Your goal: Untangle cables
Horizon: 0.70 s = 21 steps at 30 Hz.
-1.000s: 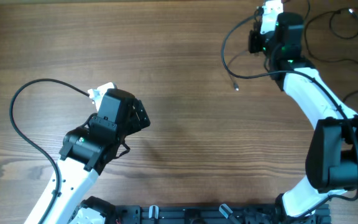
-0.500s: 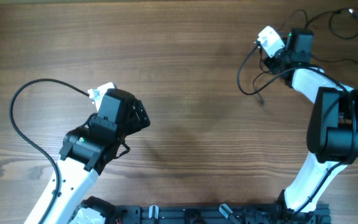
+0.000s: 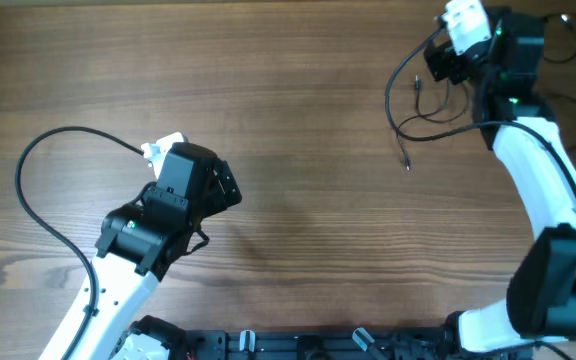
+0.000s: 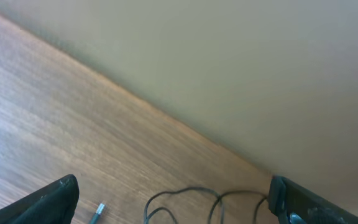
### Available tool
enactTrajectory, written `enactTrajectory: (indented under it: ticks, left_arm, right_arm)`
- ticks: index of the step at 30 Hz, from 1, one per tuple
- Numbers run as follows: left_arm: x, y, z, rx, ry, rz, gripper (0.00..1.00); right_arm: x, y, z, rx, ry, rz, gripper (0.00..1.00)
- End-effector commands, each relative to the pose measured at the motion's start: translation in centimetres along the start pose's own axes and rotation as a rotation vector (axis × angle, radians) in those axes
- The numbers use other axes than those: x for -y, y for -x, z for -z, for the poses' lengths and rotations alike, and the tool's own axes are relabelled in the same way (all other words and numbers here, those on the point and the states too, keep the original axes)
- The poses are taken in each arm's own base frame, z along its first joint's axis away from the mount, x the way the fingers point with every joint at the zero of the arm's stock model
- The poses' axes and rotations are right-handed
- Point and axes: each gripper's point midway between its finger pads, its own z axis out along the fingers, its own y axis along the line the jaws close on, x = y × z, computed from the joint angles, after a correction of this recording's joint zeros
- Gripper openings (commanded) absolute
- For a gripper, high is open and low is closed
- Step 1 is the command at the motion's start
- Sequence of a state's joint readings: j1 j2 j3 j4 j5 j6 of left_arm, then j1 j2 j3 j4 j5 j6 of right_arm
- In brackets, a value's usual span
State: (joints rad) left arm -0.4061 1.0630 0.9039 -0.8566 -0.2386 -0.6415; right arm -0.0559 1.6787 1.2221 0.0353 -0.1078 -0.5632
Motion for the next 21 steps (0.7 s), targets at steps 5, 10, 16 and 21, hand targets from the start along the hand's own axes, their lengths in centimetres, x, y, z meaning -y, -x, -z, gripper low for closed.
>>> enactTrajectory:
  ticks: [5,10,16,21]
  left_arm:
    - [-0.2,0.2,0.0,0.012,0.009,-0.004,1.00]
    - [-0.2,0.2,0.0,0.012,0.009,-0.004,1.00]
    - [-0.2,0.3,0.0,0.012,0.010,-0.004,1.00]
    - [-0.2,0.2,0.0,0.012,0.009,-0.004,1.00]
  right_arm:
    - [-0.4,-9.4,-3.0,-0.216,0.052,-0.411,0.99]
    - [-3.1,-13.2,-5.7,-0.276,0.114,-0.428,0.98]
    - [-3.7,-16.9,-8.7,-0.298,0.068,-0.419,0.97]
    - [-3.0,-17.1,-10.7,-0.215,0.015,-0.404,0.87]
